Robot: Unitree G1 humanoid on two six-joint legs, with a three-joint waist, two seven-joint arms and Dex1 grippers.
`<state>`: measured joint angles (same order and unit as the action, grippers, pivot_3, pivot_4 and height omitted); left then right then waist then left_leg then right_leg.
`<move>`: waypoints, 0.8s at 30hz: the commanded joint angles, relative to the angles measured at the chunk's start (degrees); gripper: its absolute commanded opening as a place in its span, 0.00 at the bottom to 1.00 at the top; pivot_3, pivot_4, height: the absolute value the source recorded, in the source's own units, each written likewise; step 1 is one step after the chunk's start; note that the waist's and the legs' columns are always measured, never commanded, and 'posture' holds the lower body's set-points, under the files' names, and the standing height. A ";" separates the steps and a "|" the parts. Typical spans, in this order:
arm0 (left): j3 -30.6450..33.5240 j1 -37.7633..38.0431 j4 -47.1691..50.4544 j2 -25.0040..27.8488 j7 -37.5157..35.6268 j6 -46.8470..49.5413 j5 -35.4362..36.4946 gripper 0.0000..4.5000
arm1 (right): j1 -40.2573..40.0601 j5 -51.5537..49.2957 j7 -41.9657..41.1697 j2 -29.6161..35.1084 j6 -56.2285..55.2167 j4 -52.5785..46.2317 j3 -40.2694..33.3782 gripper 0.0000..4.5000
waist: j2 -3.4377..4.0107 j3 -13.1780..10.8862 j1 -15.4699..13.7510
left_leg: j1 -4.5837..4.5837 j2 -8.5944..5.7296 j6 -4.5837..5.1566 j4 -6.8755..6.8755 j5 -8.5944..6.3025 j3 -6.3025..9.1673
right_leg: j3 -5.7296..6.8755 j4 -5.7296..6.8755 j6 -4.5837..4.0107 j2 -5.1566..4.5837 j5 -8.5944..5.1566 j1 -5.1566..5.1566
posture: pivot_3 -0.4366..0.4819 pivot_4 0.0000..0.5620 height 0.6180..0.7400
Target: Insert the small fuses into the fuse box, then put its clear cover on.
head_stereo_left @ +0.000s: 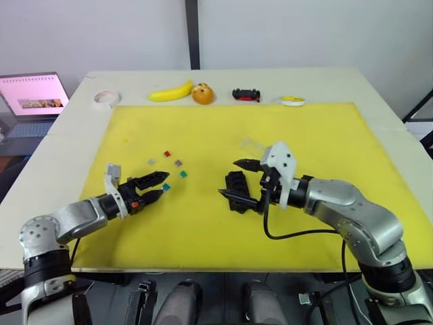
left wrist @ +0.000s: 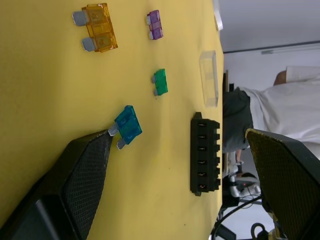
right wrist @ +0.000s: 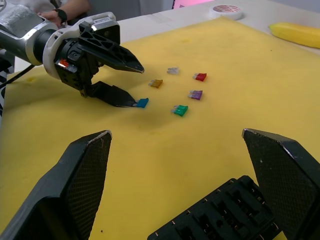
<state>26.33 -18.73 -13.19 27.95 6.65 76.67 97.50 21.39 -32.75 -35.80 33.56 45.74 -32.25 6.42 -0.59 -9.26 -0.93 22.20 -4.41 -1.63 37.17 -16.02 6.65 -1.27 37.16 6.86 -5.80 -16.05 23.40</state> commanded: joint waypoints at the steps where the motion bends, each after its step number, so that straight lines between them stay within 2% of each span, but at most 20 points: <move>1: -3.06 -0.32 -0.23 -1.41 2.40 -1.25 0.21 1.00 | 0.34 -0.01 -0.09 -0.15 -0.83 -1.20 -0.79 0.99 | 0.01 0.01 -0.01 | 0.00 0.00 0.00 0.00 0.00 0.01 | 0.00 0.00 0.00 0.00 0.00 -0.01 | 0.48 0.27 1.00; 10: -4.16 0.73 1.20 -2.58 5.27 -3.56 1.62 1.00 | -0.22 0.38 -0.63 0.98 -1.01 -1.61 -1.24 0.99 | 0.04 0.02 -0.11 | -0.01 -0.04 -0.01 0.01 0.01 0.02 | 0.01 0.00 0.00 -0.02 0.00 -0.03 | 0.48 0.27 1.00; 13: -4.26 1.22 1.21 -2.46 5.85 -4.17 2.09 0.82 | -0.01 0.46 -0.82 1.20 -0.99 -1.50 -1.38 1.00 | 0.04 0.02 -0.09 | -0.01 -0.04 0.00 0.01 0.01 0.03 | 0.01 0.00 0.00 -0.02 0.00 -0.03 | 0.48 0.27 1.00; 14: -4.38 1.37 1.14 -2.25 5.82 -4.18 2.05 0.69 | 0.02 0.54 -0.89 1.29 -1.02 -1.48 -1.41 1.00 | 0.03 0.02 -0.05 | 0.00 -0.04 0.00 0.01 0.01 0.03 | 0.01 0.00 0.00 -0.02 0.00 -0.02 | 0.48 0.27 1.00; 15: -4.55 1.43 0.85 -1.95 5.95 -4.20 1.83 0.61 | 0.04 0.57 -0.94 1.37 -1.01 -1.44 -1.46 1.00 | 0.03 0.02 -0.01 | 0.00 -0.04 -0.01 0.01 0.01 0.02 | 0.01 0.00 0.00 -0.02 0.00 -0.02 | 0.48 0.27 1.00; 24: -4.47 2.48 -0.18 -0.62 4.82 -4.61 1.33 0.61 | -0.79 0.78 -1.82 2.86 -1.36 -1.56 -2.25 1.00 | 0.03 0.02 0.19 | 0.00 -0.03 0.01 0.00 0.00 0.00 | 0.03 -0.01 0.00 0.00 0.00 0.00 | 0.48 0.27 1.00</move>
<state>23.27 -17.62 -12.36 27.08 11.45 71.63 99.45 20.48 -31.76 -37.13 36.04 45.49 -32.25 5.86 -0.55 -9.24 -0.74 22.19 -4.44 -1.61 37.16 -16.02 6.65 -1.24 37.15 6.86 -5.80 -16.05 23.41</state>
